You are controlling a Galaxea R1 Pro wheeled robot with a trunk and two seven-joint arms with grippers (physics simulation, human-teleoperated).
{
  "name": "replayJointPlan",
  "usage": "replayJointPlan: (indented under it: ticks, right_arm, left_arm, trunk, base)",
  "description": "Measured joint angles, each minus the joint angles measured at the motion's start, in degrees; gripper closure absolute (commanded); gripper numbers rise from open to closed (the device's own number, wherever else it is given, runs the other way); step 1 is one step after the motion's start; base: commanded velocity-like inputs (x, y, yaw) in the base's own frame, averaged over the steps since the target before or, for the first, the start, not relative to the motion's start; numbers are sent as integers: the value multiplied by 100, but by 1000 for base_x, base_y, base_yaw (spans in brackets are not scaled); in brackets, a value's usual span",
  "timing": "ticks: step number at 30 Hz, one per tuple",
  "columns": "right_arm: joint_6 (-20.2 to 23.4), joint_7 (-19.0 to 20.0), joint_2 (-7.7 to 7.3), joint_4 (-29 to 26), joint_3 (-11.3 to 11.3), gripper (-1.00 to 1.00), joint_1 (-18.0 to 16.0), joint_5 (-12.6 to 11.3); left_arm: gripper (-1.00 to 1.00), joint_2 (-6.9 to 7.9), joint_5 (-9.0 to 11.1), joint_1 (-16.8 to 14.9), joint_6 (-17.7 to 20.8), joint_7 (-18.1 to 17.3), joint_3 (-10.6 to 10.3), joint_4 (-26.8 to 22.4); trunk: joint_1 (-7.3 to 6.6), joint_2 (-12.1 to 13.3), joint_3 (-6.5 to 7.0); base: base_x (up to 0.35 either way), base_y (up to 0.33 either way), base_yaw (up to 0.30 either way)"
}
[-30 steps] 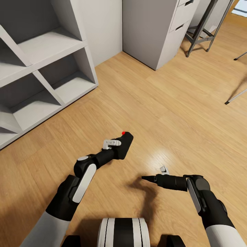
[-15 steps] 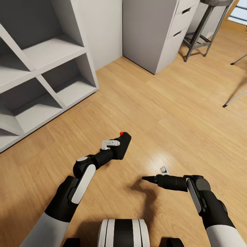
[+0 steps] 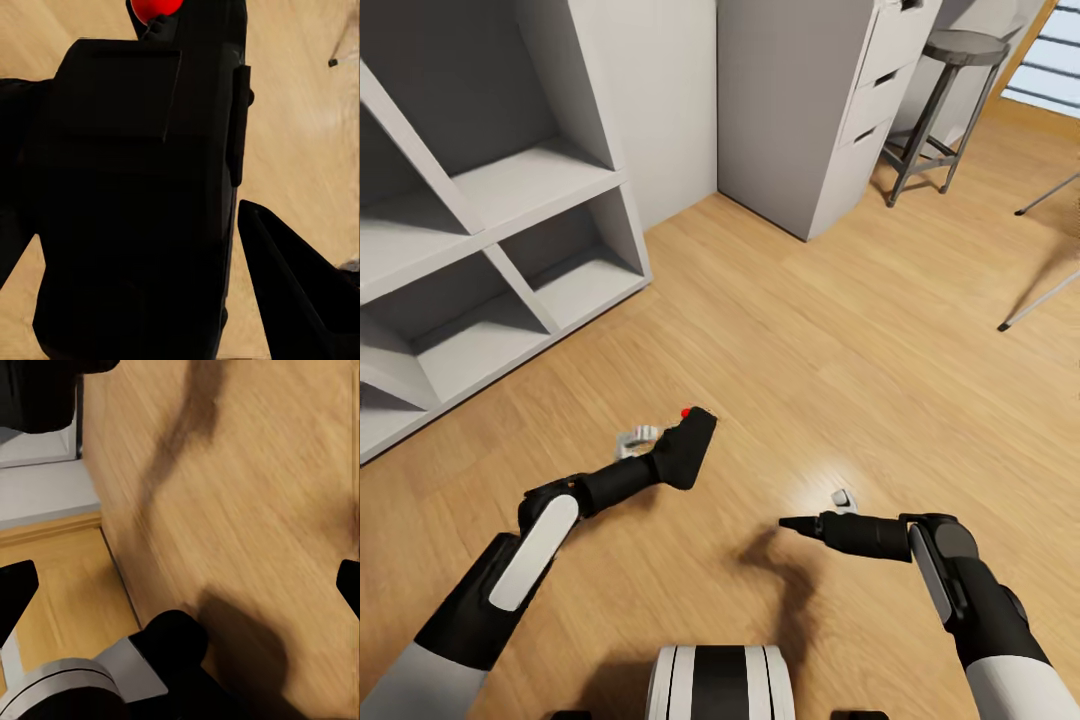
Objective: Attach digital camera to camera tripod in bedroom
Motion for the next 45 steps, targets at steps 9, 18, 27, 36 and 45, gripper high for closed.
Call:
replayJointPlan:
  ticks: [9,18,27,36,45]
  right_arm:
    - [-4,18,-210,-11,-9,-100,0,-50]
    - [-20,28,-176,-74,-22,-100,0,-72]
    - [-13,9,-169,-107,-13,-100,0,-78]
    - [-12,10,-159,-104,-9,-100,0,-86]
    - [-13,10,-159,-67,-1,-100,0,-51]
  left_arm:
    - [100,987,2127,65,-1249,-919,-80,961]
    - [100,991,2199,67,-1334,-1317,-89,956]
    - [100,1007,2232,67,-1313,-1323,-79,948]
    - [100,986,2232,67,-1312,-1329,-88,905]
    - [100,990,2235,67,-1312,-1329,-85,911]
  trunk:
    - [-23,12,200]
    - [-46,24,399]
    - [-70,36,599]
    - [-93,48,798]
    - [-116,60,998]
  base:
    - [0,0,0]
    - [0,0,0]
    - [0,0,0]
    - [0,0,0]
    - [0,0,0]
